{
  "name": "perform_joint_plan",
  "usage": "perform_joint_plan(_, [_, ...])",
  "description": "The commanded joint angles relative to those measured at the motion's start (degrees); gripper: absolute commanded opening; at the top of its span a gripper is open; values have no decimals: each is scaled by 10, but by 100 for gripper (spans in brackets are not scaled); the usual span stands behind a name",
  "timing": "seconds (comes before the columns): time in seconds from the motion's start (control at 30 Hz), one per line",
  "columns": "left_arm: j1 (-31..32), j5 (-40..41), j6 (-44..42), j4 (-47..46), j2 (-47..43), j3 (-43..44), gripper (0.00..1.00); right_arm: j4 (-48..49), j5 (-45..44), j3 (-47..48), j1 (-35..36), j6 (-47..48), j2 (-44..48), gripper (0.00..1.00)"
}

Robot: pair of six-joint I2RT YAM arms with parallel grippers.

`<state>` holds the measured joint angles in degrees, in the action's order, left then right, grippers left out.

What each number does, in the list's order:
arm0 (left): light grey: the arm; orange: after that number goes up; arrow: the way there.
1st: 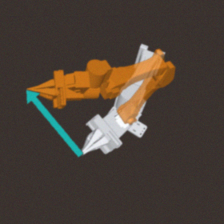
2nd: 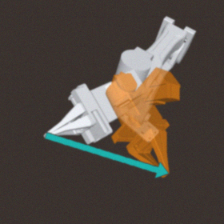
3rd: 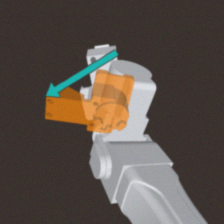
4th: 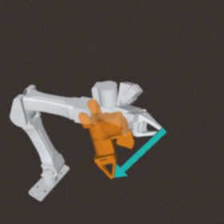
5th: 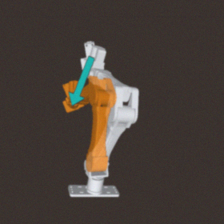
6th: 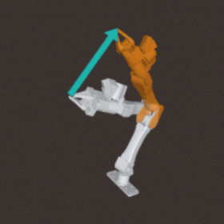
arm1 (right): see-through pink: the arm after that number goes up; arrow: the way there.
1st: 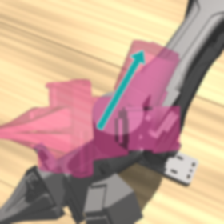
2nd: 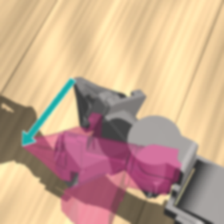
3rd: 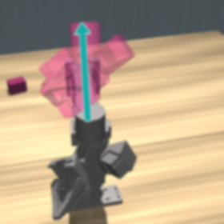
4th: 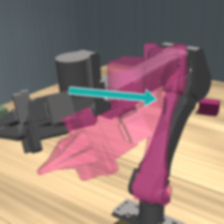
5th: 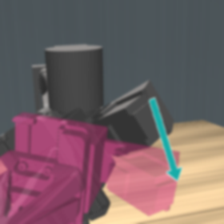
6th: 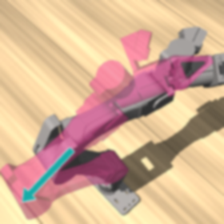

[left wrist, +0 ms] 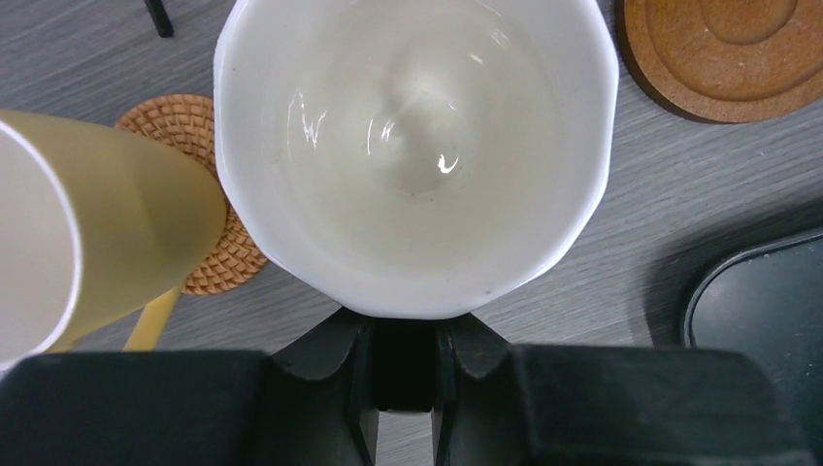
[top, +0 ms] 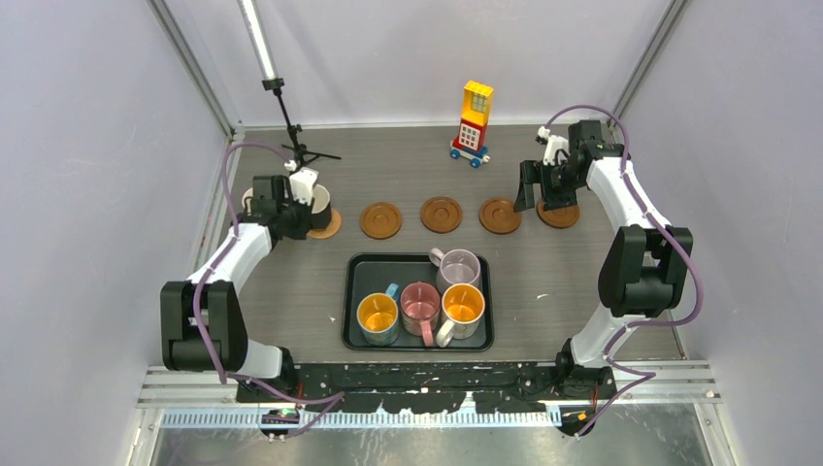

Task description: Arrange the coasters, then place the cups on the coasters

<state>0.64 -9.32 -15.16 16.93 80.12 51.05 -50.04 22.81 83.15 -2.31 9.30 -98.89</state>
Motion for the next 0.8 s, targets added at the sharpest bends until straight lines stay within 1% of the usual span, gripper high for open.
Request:
perform_joint_plan(0.0, [-4, -21, 10, -75, 6, 29, 0, -2, -2, 24, 4, 3, 5, 87])
perform_joint_plan(0.1, [-22, -12, 10, -79, 21, 30, 0, -3, -1, 23, 3, 2, 5, 87])
perform_joint_plan(0.2, [-30, -19, 15, -81, 30, 34, 0, -3, -2, 21, 3, 2, 7, 87])
perform_joint_plan(0.4, [-31, -32, 16, -83, 31, 36, 0, -3, -5, 19, 4, 3, 7, 87])
perform_joint_plan(0.77, [-31, -29, 1, -93, 27, 28, 0, -2, -3, 24, 4, 2, 0, 86])
